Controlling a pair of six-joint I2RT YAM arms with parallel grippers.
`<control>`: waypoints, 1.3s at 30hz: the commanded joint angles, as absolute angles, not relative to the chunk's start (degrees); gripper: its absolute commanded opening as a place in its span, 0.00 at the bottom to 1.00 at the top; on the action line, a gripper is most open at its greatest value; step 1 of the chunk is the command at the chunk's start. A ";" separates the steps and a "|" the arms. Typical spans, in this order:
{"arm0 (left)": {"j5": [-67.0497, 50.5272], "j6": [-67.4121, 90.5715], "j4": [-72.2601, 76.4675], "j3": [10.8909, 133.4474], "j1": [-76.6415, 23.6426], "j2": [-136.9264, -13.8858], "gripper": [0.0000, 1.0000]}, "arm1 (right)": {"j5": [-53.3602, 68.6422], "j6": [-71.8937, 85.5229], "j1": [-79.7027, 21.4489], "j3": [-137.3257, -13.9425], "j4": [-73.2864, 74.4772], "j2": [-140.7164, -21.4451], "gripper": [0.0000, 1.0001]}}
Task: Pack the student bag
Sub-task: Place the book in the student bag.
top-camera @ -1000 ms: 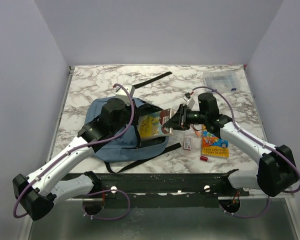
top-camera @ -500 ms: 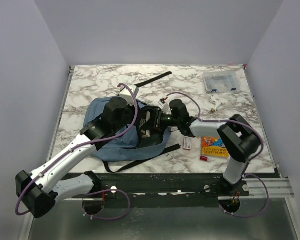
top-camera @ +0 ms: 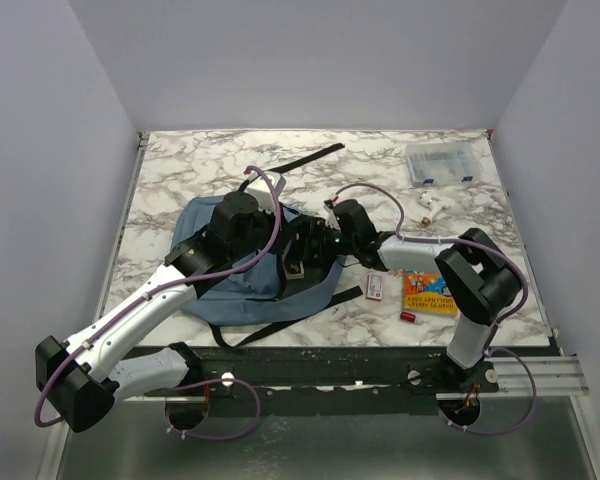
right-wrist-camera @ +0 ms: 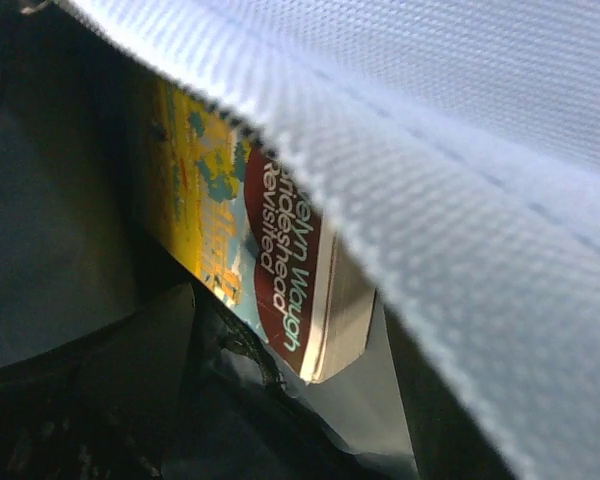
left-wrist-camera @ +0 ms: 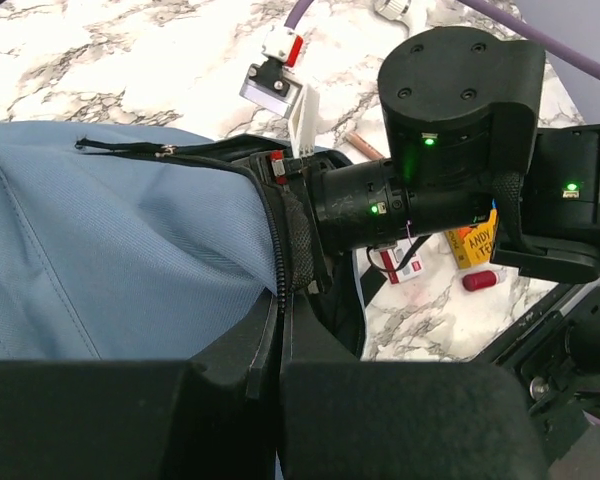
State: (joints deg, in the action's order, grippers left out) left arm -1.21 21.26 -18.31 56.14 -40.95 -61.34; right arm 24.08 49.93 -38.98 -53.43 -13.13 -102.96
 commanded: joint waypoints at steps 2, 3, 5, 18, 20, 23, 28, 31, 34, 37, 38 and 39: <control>-4.30 19.44 -14.59 59.27 -41.03 -61.23 0.00 | 19.02 49.78 -40.82 -54.01 -13.34 -105.78 0.71; -4.01 19.42 -14.79 59.45 -41.00 -61.61 0.00 | 18.54 50.34 -41.91 -56.23 -14.94 -107.57 0.65; -3.50 19.51 -15.19 59.98 -40.99 -62.07 0.00 | 19.38 51.76 -43.84 -61.38 -16.47 -111.47 0.54; -1.68 20.84 -17.98 60.18 -39.26 -62.63 0.00 | 16.92 47.19 -40.26 -48.80 -10.21 -91.21 0.75; 0.89 20.73 -18.94 59.90 -39.32 -63.50 0.00 | 14.04 44.07 -39.69 -51.63 0.15 -89.19 0.79; 0.50 20.75 -21.03 61.05 -39.24 -65.07 0.00 | 10.51 39.75 -39.33 -57.71 14.15 -87.86 0.79; 1.43 22.42 -20.49 59.35 -39.21 -65.32 0.00 | 1.57 37.88 -39.35 -64.17 25.17 -79.40 0.83; 0.09 23.98 -21.24 60.07 -39.16 -66.74 0.00 | -5.92 39.53 -38.30 -67.23 32.26 -77.05 0.86; 0.09 25.57 -20.58 58.10 -39.17 -67.09 0.00 | -13.94 44.44 -33.32 -66.03 40.26 -73.40 0.92; 0.09 24.14 -22.35 59.49 -39.18 -69.33 0.00 | -16.29 46.70 -22.35 -59.30 42.42 -66.09 1.00; 0.13 22.34 -23.82 60.57 -39.77 -70.25 0.00 | -15.07 46.02 -18.08 -56.34 40.79 -63.56 1.00; 2.16 21.11 -24.47 60.87 -40.67 -70.95 0.00 | -13.21 45.08 -13.19 -52.84 38.73 -60.90 1.00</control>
State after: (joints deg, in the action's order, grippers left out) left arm -0.36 23.94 -21.10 58.63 -39.44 -68.12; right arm -8.01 43.77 -25.82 -62.00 32.32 -68.36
